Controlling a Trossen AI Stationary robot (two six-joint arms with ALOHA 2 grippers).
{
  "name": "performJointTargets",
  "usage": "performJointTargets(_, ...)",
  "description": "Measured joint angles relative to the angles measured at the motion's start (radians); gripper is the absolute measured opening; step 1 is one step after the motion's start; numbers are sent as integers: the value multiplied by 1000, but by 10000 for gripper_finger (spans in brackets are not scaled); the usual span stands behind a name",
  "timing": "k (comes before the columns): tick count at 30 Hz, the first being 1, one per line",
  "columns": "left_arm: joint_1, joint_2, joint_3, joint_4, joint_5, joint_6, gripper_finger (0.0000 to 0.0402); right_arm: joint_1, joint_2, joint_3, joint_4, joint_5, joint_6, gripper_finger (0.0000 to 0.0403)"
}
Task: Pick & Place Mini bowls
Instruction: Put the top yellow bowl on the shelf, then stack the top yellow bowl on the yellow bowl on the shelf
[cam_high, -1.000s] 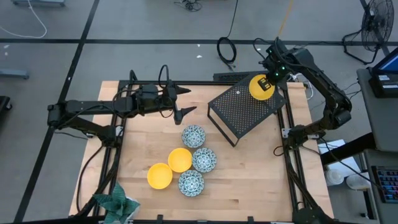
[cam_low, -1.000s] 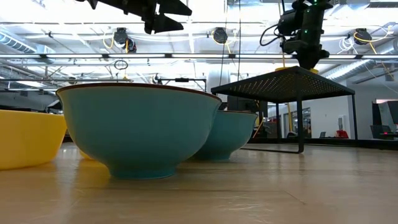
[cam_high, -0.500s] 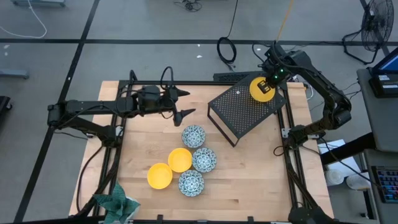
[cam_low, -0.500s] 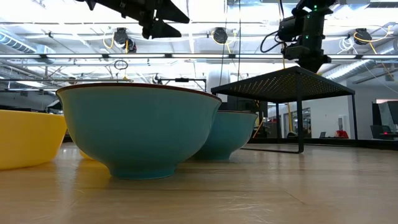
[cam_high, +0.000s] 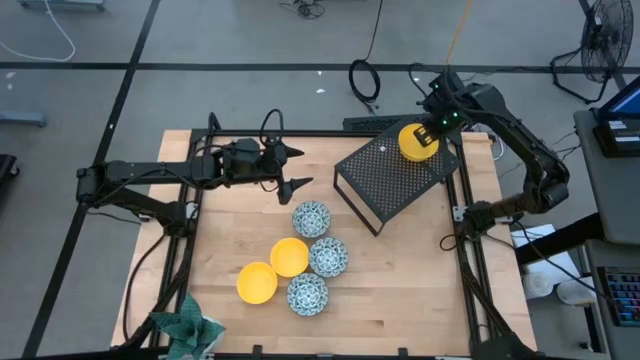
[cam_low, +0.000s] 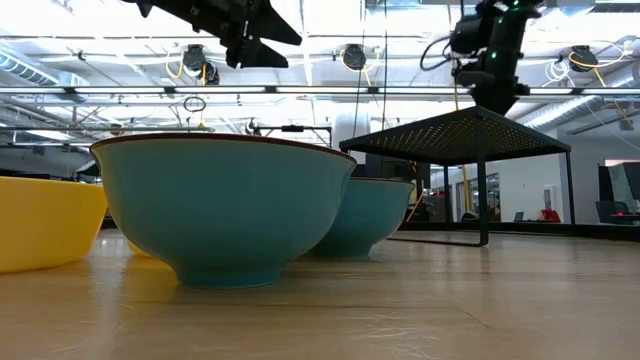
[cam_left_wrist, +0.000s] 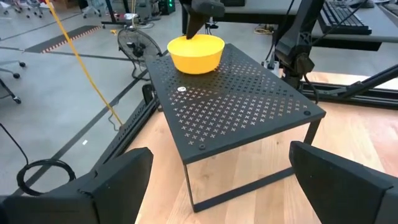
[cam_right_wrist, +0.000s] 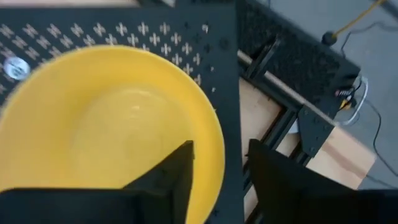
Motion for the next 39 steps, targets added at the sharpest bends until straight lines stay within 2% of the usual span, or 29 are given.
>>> performJointTargets(6, -2, 0, 0, 0, 1, 2, 375, 0, -109, 0, 68, -9, 10, 189)
performJointTargets(8, -5, 0, 0, 0, 1, -5, 378, 1, -148, 0, 90, -72, 26, 196)
performJointTargets(10, -11, 0, 0, -4, 6, -17, 381, 12, -191, -5, 133, -211, 33, 200)
performJointTargets(12, -15, 0, 0, -21, 43, -18, 383, 31, -245, -39, 221, -400, 33, 203)
performJointTargets(15, -23, 0, 0, -50, 82, -26, 380, 79, -336, -124, 425, -654, 57, 202)
performJointTargets(17, -35, 0, 9, -124, 83, -47, 376, 127, -397, -195, 578, -749, 96, 199)
performJointTargets(19, -61, 0, 30, -219, 79, -83, 371, 181, -459, -276, 737, -793, 138, 197)
performJointTargets(22, -128, 2, 76, -358, 63, -129, 366, 287, -538, -403, 949, -796, 193, 195)
performJointTargets(25, -220, 18, 124, -527, -24, -195, 365, 409, -599, -539, 1097, -791, 219, 195)
performJointTargets(30, -352, 34, 179, -813, -105, -554, 365, 601, -647, -787, 1372, -781, 213, 195)
performJointTargets(35, -449, 77, 177, -1022, -138, -861, 365, 753, -641, -942, 1612, -685, 106, 194)
performJointTargets(39, -462, 136, 177, -1091, -150, -1001, 365, 826, -642, -960, 1659, -549, 19, 194)
